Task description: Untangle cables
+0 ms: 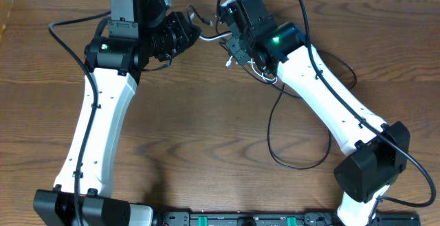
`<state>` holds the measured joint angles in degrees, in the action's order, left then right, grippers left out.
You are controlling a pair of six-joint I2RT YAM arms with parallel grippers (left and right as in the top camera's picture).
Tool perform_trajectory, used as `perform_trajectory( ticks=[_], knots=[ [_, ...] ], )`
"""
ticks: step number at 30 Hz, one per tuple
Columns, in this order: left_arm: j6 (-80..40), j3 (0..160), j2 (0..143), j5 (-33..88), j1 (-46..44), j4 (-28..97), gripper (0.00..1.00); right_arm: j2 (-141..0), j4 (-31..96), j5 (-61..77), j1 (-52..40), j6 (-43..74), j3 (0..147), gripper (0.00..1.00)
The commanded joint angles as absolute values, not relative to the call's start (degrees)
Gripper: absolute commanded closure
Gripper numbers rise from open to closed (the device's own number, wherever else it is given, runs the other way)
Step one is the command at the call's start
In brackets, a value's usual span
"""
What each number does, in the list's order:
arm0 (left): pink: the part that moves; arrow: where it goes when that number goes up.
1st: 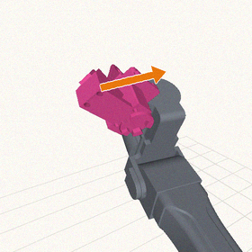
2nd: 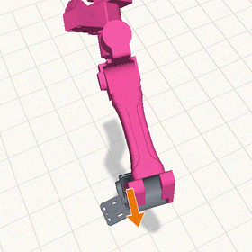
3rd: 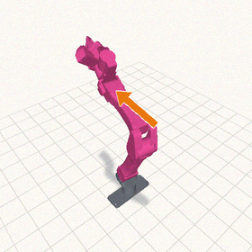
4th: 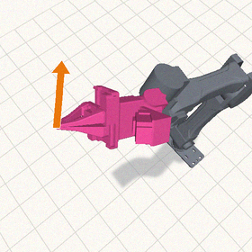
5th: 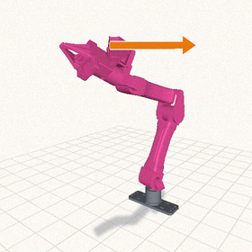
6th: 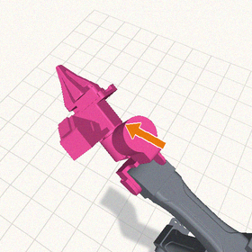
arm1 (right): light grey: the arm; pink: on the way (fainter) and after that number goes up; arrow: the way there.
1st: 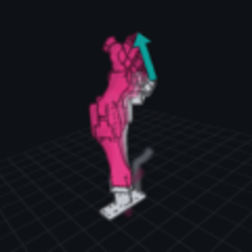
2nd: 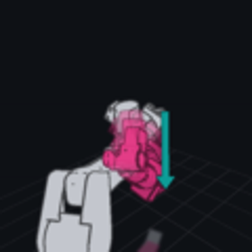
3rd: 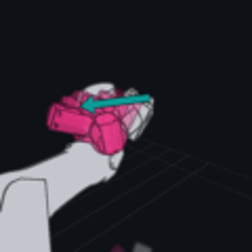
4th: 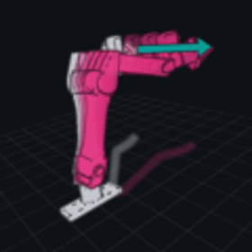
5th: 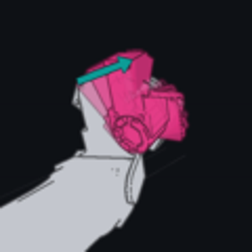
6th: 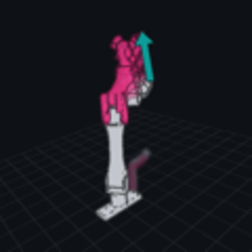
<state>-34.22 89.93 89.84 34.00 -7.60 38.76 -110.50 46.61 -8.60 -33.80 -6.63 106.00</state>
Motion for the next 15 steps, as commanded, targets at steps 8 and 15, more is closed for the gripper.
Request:
perform_trajectory(
  ticks=[8,15],
  knots=[
    [-28.01,91.35,89.47,26.17,-7.42,42.87,0.1,-109.08,48.25,3.79,-28.01,-2.13,105.62,0.99],
    [-27.18,90.21,89.8,26.28,-7.46,42.98,0.1,-109.08,49.52,11.86,-25.41,-0.84,105.62,0.99]
  ],
)
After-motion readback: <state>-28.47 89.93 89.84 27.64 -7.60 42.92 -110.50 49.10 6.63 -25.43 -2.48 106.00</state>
